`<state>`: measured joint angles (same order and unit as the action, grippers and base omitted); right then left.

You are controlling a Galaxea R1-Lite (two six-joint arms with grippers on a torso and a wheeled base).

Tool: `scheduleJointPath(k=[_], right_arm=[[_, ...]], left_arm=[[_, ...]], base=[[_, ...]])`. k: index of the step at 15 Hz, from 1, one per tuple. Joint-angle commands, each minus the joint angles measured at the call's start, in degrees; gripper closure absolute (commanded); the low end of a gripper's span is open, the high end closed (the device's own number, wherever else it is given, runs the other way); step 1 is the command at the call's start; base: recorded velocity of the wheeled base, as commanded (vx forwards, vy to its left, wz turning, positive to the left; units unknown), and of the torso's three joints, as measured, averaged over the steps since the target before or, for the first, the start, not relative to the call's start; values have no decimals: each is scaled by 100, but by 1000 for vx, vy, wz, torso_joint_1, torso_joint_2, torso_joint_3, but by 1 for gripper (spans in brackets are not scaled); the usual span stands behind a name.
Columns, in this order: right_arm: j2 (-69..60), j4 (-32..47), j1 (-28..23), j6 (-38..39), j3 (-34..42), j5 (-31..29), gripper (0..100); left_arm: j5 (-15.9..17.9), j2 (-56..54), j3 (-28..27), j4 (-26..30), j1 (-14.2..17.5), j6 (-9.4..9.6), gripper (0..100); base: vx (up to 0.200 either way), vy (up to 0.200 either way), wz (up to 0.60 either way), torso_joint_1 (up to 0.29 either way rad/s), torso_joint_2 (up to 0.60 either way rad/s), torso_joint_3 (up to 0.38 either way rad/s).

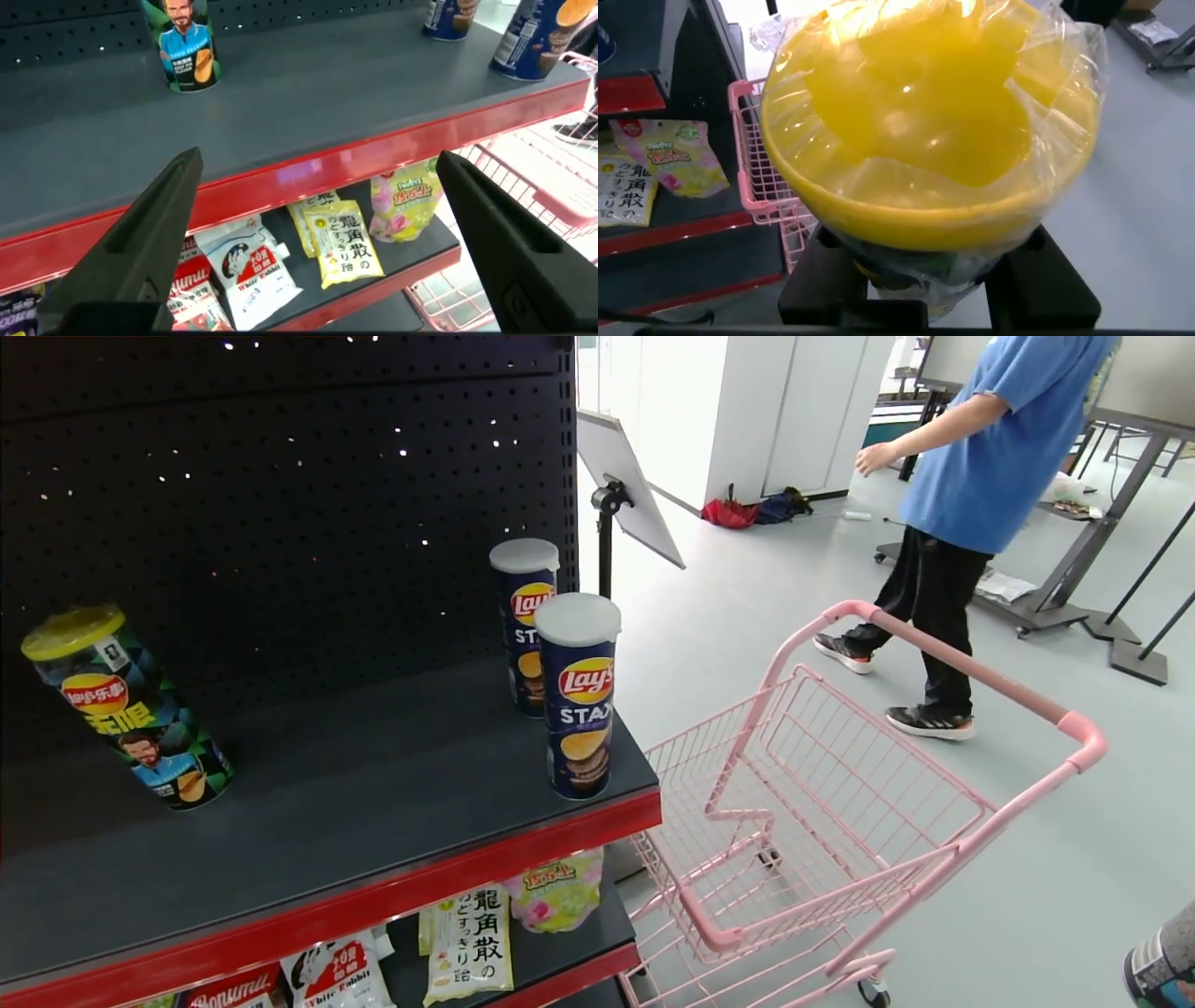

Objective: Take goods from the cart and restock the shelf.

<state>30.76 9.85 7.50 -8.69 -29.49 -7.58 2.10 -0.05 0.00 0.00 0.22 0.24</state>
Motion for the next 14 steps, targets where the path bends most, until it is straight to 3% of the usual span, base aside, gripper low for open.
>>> scheduleJointPath(k=[1, 8, 11, 14], right_arm=[[27, -9, -20, -1, 31, -15, 100], [-52, -1, -11, -1, 101, -6, 100], [-360, -9, 15, 61, 242, 20, 100], [-984, -1, 164, 61, 549, 512, 100]], left_arm=[[1, 5, 0, 0, 4, 2, 0], [-8, 5, -9, 0, 4, 11, 0], [1, 5, 0, 0, 4, 11, 0], [1, 5, 0, 0, 4, 11, 0]], base=[[0, 0, 600, 17, -27, -12], [0, 0, 600, 10, -2, 0], [0, 0, 0, 0, 0, 0], [0, 0, 0, 0, 0, 0]])
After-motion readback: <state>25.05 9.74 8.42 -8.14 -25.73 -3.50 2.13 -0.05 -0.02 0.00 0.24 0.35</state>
